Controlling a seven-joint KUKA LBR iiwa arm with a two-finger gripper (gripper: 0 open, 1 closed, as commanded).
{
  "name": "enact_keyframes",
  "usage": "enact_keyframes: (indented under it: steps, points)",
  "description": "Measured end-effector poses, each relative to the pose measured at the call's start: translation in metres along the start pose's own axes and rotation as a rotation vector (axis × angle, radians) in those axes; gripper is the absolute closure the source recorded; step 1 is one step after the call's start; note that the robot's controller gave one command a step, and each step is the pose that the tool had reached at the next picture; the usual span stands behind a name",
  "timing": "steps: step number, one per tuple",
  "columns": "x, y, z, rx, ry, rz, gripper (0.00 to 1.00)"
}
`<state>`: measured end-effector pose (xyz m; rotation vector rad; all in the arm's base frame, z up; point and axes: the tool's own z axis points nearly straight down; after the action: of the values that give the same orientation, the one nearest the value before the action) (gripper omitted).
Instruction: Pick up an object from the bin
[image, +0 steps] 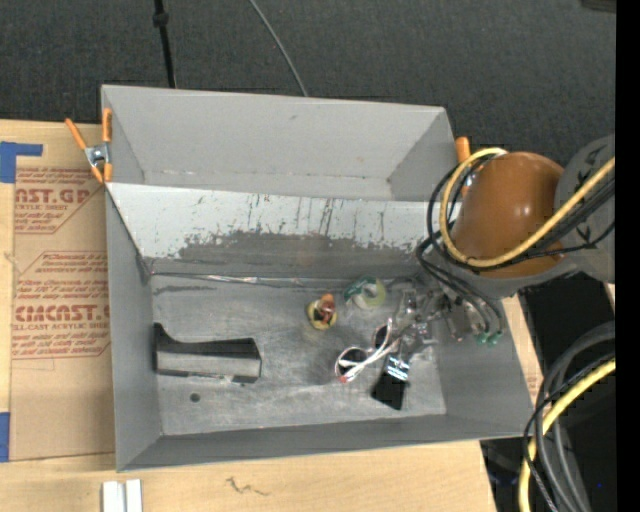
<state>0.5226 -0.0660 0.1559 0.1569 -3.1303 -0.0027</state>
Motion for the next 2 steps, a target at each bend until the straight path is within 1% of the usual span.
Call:
enact_keyframes:
  steps: [1,2]
  points:
    - [-0.002,0.001,-0.024,0.004,-0.017,0.005,1.00]
    - [-0.004,0.001,-0.040,0.000,-0.002,0.012,1.00]
